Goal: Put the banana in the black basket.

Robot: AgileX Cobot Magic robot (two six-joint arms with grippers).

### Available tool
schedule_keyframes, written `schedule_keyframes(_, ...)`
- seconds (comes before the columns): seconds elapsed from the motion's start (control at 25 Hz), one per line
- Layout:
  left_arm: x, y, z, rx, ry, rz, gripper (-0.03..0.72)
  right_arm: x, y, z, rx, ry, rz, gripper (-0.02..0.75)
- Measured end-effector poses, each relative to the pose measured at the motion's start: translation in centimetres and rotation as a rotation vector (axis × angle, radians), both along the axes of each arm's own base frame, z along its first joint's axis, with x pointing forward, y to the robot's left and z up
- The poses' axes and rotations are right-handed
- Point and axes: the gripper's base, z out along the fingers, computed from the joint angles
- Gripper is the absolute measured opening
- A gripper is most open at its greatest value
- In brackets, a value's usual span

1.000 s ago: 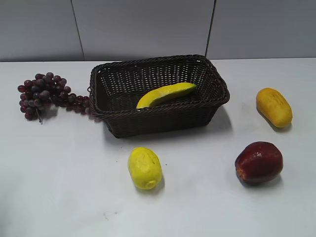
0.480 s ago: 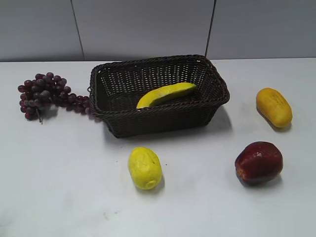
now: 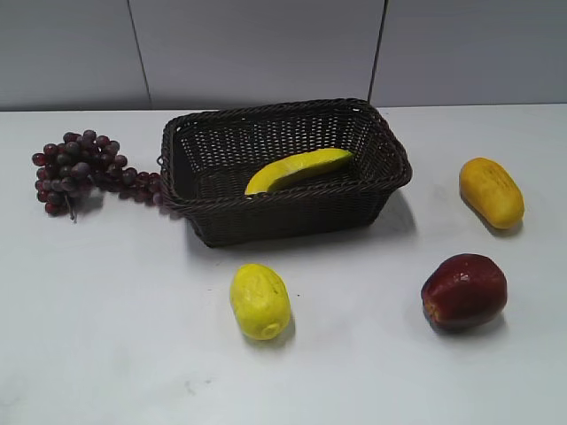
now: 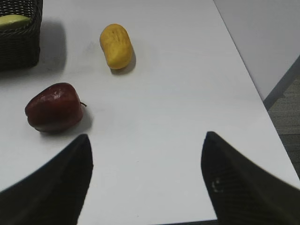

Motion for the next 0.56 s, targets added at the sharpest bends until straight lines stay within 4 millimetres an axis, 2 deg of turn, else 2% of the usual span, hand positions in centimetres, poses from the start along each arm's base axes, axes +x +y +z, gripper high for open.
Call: schedule_keyframes(0.56, -4.5, 0.0, 0.5, 0.003, -0.299, 0.0, 0.556, 0.0, 0.0, 0.0, 0.0, 0.0, 0.0, 0.551)
